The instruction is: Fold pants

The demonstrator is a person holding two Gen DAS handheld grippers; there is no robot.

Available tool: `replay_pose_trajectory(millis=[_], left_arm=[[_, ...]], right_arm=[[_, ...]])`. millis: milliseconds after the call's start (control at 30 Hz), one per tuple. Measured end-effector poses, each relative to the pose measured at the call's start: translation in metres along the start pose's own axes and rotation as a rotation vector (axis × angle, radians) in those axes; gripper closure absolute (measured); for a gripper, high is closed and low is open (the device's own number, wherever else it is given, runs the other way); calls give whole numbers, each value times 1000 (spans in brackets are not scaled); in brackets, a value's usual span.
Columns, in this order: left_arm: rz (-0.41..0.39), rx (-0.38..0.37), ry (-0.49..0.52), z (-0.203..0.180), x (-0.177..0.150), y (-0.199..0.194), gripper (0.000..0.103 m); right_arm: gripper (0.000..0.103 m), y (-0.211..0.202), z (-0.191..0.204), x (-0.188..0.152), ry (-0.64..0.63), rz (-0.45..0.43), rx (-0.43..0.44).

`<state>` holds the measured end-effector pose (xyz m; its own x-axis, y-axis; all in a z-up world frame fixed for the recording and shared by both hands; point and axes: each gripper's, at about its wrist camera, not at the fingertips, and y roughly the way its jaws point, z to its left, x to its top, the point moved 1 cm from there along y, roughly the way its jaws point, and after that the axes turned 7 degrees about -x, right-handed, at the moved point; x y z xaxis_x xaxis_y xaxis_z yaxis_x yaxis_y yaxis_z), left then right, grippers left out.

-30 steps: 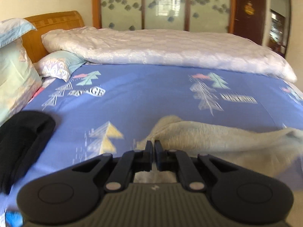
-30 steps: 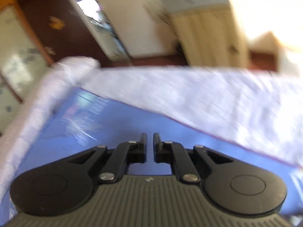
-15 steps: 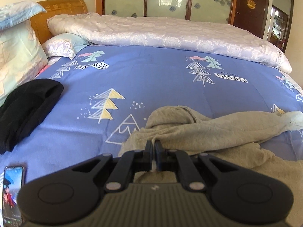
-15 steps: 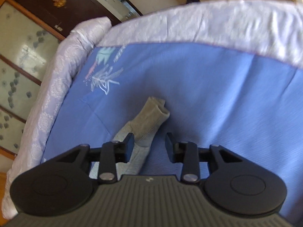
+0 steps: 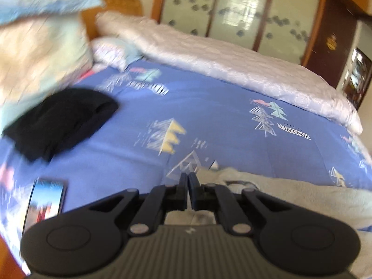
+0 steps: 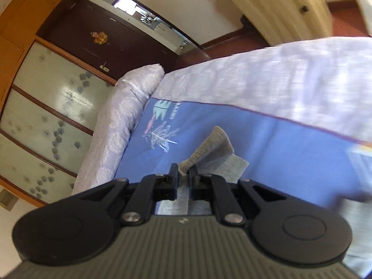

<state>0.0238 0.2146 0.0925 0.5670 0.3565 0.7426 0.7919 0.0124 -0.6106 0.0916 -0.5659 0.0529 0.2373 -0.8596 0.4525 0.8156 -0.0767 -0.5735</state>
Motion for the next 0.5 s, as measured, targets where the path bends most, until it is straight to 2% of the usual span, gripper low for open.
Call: replay_pose_trajectory(millis=[100,200,300,333,367,400,467,500], left_arm=[[62,-22,-44,16,-17,-6,99],[146,-72,-147,22,-23,5,92],[195,-158,-248,16,-26,21,73],[203,-177,-265,12,-27,25,57],[205,-191,-278,7,-26,31,45],[207,-205,-281,1,-23,39,42],[233,-225,-288,-8,-21,59,25],[257,-231,-309,-11,-21,73,21]], right_arm=[[92,-35,-38,-14,-29,14,-44],[92,-36,-63,-35,-16,52,-127],[92,-31,-69,-48,23,50,-120],[92,-28,-67,-50,25,48,-117],[91,-26,-64,-52,22,49,-118],[91,-24,-60,-52,14,51,-121],[91,-21,-51,-50,-2,48,-126],[91,-20,-48,-49,-9,43,-123]])
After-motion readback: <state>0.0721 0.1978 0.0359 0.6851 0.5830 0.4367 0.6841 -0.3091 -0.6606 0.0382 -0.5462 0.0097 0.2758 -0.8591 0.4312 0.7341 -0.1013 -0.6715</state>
